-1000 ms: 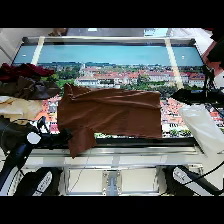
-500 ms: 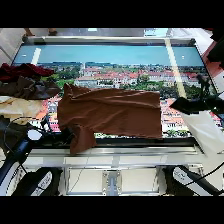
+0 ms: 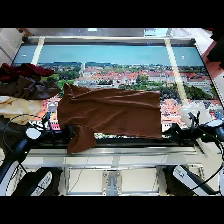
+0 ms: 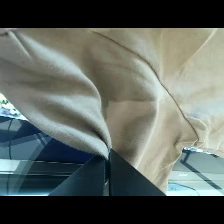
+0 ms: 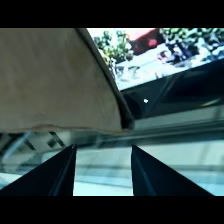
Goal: Fold the shirts.
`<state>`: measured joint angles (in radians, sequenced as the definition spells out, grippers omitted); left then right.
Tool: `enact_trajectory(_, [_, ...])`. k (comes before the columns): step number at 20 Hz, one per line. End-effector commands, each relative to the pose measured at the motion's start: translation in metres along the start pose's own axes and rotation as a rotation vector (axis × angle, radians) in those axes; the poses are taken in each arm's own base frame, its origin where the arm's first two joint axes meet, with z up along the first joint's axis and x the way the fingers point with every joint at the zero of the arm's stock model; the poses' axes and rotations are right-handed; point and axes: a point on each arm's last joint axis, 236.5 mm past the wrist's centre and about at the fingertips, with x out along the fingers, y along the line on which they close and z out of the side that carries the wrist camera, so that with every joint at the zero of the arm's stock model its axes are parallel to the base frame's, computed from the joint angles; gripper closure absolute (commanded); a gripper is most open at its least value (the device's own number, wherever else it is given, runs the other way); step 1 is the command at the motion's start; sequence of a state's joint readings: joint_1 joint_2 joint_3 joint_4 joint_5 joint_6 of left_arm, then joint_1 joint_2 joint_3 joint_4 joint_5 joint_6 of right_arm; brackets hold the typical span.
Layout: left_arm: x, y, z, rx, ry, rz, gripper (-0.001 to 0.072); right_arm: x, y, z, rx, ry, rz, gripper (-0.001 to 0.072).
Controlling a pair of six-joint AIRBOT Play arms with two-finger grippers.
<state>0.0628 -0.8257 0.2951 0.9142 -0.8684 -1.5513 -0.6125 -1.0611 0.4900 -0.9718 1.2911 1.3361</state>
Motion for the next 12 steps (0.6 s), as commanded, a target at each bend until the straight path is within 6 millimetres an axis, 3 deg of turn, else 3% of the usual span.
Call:
enact_trajectory(1, [0.0, -0.001, 0.0, 0.004, 0.002, -0.001, 0.0696, 0.012, 0.008, 0.015, 0.093, -0.092, 0.085, 0.0296])
enact_trajectory(8, [0.0, -0.001, -0.004, 0.004, 0.019, -0.002, 0.0696, 0.029, -0.007, -0.007, 0.11, -0.031, 0.029, 0.0296])
enact_trajectory(12, [0.0, -0.001, -0.004, 0.004, 0.019, -0.002, 0.0696, 0.038, -0.003, -0.002, 0.091, -0.059, 0.001, 0.0301])
